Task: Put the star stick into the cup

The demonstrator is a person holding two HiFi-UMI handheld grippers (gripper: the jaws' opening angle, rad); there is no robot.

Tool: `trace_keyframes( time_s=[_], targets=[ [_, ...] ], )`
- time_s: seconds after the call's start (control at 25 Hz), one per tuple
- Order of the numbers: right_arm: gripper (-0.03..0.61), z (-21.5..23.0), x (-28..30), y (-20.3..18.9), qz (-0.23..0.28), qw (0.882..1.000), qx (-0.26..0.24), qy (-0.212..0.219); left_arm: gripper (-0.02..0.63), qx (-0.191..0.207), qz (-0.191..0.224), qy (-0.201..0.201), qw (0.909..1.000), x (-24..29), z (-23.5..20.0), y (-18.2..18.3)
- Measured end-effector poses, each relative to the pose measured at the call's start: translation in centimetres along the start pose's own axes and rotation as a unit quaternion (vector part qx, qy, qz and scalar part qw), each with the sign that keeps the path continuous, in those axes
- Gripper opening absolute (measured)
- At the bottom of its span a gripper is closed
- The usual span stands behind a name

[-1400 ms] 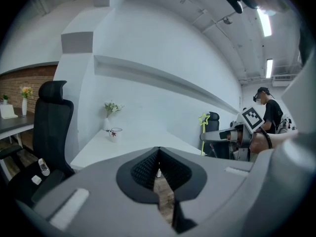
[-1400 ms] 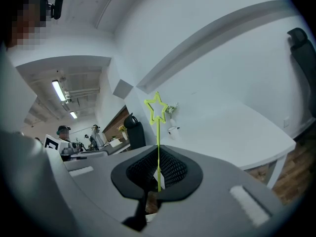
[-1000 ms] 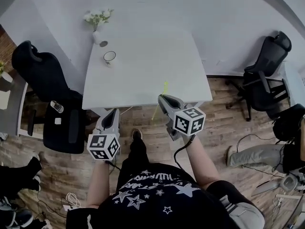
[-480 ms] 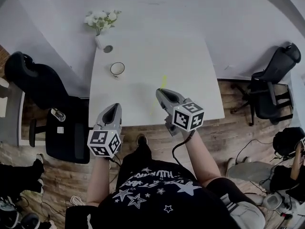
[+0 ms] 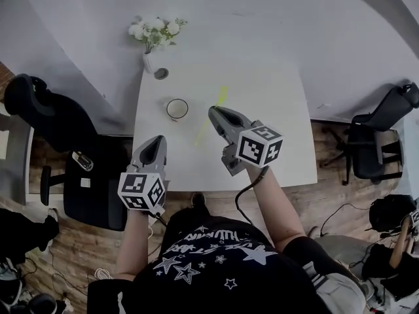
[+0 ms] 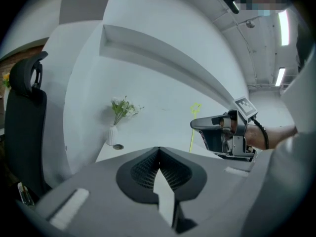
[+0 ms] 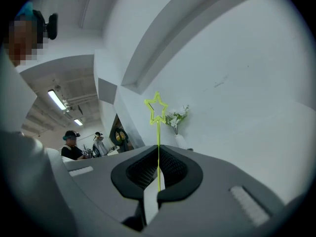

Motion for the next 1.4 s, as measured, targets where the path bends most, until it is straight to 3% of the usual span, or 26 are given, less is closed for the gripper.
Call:
trace_keyframes(
  time_s=[0.56,1.0,1.4],
  targets=[
    [0.023,1.4,9.7,4.1,0.019,0.999,-0.013,0.024,0.003,-0.007,0.013,0.020,0.9997,3.6,-5.9,2.0],
    [0.024,4.5,14.4,-0.3,-0.024,1.000,-0.006,-0.001,0.003,-0.016,-0.002,0.025,0.9996,5.7,-8.4,1.1],
    [0.025,5.9,16.5,-3.2,-0.062,0.998,0.005,0.008,0.003,-0.029,-0.021,0.024,0.9991,7.8,-9.3,-0.4]
  ],
)
Point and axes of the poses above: the fingertips, and each gripper's own axes: x forward along the fingers, z to its right, y out of its top, the point moved 5 cm from there along -x, backward along the fingers, and after that the axes turned 3 degrees about -y, right-handed, at the moved point
